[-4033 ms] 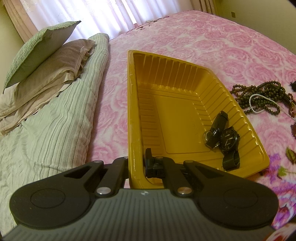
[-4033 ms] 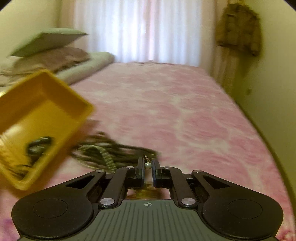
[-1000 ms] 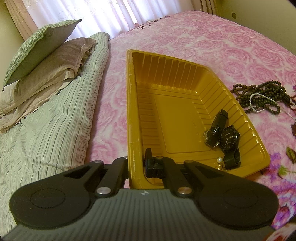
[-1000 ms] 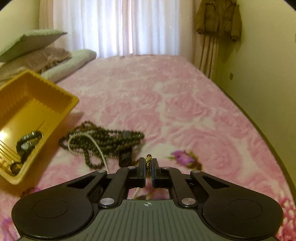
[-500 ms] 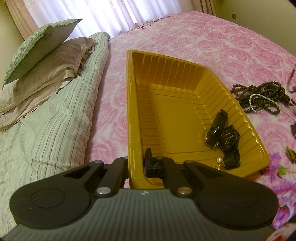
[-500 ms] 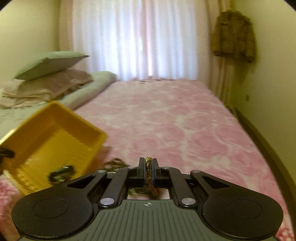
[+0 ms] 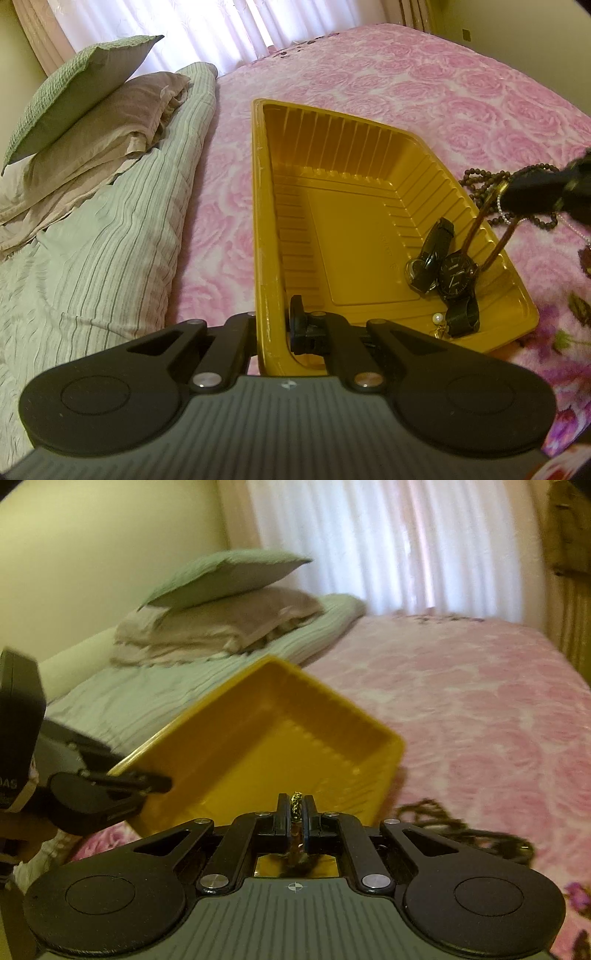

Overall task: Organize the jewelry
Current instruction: 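Carry the bead piece into the tray with the right tool and release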

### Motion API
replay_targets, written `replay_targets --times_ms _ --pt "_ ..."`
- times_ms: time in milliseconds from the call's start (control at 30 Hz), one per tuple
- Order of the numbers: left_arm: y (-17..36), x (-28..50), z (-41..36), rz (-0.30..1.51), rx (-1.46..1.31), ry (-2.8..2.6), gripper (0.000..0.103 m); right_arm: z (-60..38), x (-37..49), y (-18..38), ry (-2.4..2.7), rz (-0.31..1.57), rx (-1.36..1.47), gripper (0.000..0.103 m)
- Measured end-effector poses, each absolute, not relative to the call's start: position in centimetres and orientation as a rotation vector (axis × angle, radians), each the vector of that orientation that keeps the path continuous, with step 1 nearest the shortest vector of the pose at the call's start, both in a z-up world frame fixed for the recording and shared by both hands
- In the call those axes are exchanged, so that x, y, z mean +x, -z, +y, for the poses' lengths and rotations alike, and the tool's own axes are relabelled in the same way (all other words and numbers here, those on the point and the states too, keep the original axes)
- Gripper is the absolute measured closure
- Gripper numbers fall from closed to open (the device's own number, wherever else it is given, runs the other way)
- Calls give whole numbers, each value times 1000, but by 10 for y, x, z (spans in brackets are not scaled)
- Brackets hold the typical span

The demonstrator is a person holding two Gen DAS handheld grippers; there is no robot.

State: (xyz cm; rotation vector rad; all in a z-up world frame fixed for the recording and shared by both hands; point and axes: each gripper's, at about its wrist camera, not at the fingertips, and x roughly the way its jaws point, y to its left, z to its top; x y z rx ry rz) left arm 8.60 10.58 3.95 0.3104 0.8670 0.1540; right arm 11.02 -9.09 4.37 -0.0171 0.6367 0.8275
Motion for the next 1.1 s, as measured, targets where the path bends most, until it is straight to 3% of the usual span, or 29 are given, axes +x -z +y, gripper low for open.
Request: replay_targets --times_ms 500,1100 --pt "-39 86 106 867 305 -152 100 -72 108 -25 -872 682 -24 97" --pt "-39 86 106 866 310 -155 101 -219 101 24 -446 794 107 91"
